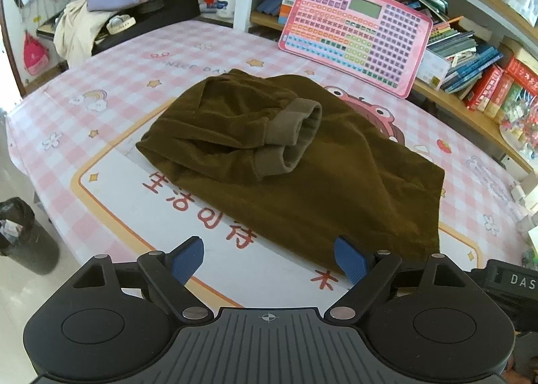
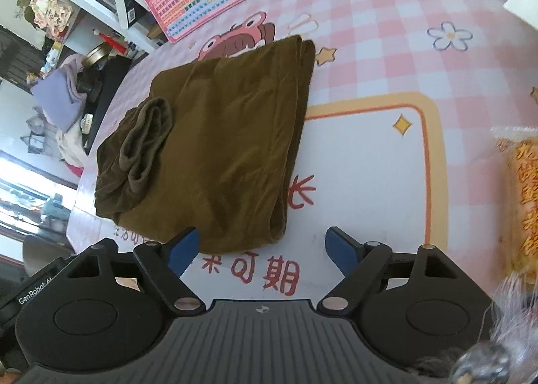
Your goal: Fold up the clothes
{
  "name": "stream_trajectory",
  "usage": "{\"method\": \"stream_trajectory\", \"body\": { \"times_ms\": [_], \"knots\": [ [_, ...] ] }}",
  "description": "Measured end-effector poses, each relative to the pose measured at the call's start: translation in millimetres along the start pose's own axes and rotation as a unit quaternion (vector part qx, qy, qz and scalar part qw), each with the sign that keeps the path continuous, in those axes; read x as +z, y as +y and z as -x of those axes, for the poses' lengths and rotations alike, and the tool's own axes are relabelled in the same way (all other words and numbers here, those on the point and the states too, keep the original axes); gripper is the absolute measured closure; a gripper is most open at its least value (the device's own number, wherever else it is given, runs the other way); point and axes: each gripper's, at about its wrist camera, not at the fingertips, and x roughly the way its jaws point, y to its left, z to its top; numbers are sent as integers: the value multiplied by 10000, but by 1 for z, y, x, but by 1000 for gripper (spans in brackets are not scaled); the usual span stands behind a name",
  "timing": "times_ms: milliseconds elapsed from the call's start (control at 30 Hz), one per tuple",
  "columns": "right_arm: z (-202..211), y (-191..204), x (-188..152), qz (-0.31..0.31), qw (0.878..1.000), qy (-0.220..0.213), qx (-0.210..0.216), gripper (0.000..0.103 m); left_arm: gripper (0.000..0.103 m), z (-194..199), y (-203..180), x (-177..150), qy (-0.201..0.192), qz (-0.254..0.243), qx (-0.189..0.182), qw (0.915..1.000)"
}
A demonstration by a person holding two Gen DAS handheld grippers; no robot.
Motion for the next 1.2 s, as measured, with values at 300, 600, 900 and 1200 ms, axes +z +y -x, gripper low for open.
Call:
{"method": "stream_trajectory", "body": {
  "times_ms": [300,600,900,1200],
  "knots": [
    [-3,-3,5,-229,9992,288,128,29,15,20,-10,9,-753,-873,3,9933],
    [-18,-3,13,-618,9957,573,397,51,15,16,-10,1,-599,-836,150,9946],
    [-28,-9,25,-919,9929,585,486,63,17,20,-15,-11,-716,-1256,-218,9893],
    [-23,-12,27,-1020,9887,450,999,90,17,3,-57,-31,-625,-2648,-347,9617]
  ]
}}
